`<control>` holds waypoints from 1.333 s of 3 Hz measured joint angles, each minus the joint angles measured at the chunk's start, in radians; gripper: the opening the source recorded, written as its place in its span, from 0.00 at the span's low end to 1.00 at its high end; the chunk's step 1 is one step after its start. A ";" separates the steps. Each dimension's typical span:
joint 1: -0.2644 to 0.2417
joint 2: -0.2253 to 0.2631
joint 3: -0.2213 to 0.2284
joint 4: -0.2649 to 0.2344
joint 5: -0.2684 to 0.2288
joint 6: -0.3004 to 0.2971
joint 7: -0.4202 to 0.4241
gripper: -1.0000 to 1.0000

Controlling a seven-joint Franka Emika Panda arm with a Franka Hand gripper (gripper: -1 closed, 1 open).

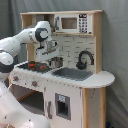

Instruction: Play with the kitchen

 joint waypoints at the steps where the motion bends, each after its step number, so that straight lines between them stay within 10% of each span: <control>1: 0.065 -0.001 -0.051 -0.067 -0.005 0.003 -0.014 0.00; 4: 0.254 -0.009 -0.185 -0.320 -0.029 0.106 -0.070 0.00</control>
